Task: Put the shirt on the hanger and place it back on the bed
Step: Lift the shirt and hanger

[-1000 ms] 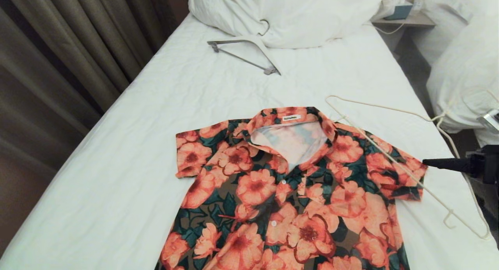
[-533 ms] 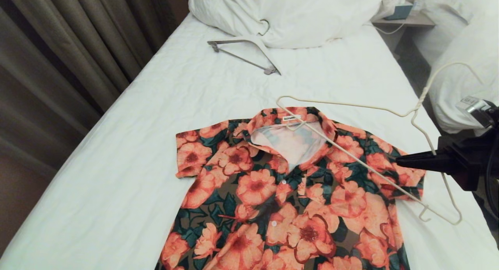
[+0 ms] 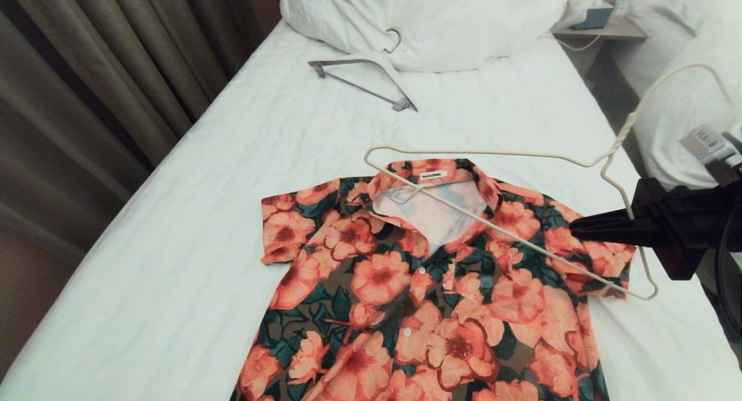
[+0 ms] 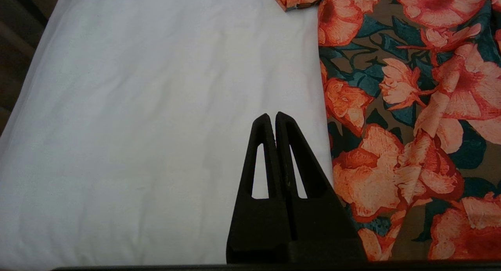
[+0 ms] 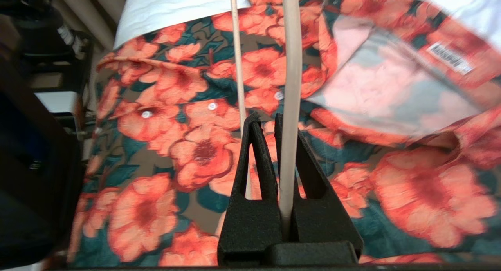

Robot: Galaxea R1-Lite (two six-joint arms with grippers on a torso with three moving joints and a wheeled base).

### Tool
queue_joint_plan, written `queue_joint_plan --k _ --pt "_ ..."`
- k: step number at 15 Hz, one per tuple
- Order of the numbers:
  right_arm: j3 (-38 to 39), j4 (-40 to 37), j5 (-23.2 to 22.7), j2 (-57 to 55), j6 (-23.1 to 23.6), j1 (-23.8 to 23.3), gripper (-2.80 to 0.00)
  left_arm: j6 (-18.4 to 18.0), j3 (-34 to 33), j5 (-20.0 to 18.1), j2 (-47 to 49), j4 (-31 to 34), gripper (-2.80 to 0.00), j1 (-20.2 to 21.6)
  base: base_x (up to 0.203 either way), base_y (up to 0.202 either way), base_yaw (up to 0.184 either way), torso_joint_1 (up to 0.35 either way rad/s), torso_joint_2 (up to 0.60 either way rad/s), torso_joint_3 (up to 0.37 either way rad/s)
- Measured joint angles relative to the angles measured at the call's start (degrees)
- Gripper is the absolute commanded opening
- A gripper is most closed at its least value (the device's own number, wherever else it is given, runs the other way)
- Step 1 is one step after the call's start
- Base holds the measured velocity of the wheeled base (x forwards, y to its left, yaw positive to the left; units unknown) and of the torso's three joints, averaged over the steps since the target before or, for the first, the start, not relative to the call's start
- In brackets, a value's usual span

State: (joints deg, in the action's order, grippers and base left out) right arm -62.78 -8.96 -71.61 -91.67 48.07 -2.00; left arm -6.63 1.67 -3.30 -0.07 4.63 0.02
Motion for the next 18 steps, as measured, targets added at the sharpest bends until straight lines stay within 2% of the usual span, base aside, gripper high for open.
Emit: queue_joint_plan --k 2,4,7,10,12,14,16,18 --pt "0.35 0.59 -0.01 0.2 0.5 -0.12 -2.8 -0.88 0.05 -0.27 0.0 0.04 -2.8 0.0 0.0 0.0 0.0 0.0 0.0 0.0" --pt "0.26 0.56 0.09 0.24 0.44 -1.02 -2.8 -1.07 3.42 -1.88 0.37 0.62 -2.8 0.0 0.0 0.0 0.0 0.0 0.0 0.0" --pt "-0.23 0.56 0.11 0.31 0.27 -2.38 -2.8 -1.08 12.15 -8.32 4.17 5.47 -2.8 -0.02 0.0 0.0 0.0 0.0 0.0 0.0" --pt "-0.61 0.31 0.15 1.64 0.03 -3.99 -2.8 -0.89 14.42 -15.24 15.98 5.18 -2.8 -0.86 0.0 0.0 0.0 0.0 0.0 0.0" --pt "-2.05 0.42 0.2 2.15 -2.39 -5.67 -2.8 -0.52 14.58 -19.35 27.12 0.13 -2.8 -2.59 0.0 0.0 0.0 0.0 0.0 0.0" --pt "-2.94 0.73 0.2 2.36 -5.66 -6.7 -2.8 1.48 15.1 -22.41 39.15 -6.68 -2.8 -5.88 0.0 0.0 0.0 0.0 0.0 0.0" --pt "-3.96 0.78 0.22 2.27 -6.05 -7.0 -2.8 5.75 16.67 -23.97 51.78 -15.16 -2.8 -10.12 0.0 0.0 0.0 0.0 0.0 0.0" --pt "-5.85 0.77 0.2 1.5 -6.18 -7.34 -2.8 11.54 19.64 -24.84 63.26 -23.8 -2.8 -13.79 0.0 0.0 0.0 0.0 0.0 0.0"
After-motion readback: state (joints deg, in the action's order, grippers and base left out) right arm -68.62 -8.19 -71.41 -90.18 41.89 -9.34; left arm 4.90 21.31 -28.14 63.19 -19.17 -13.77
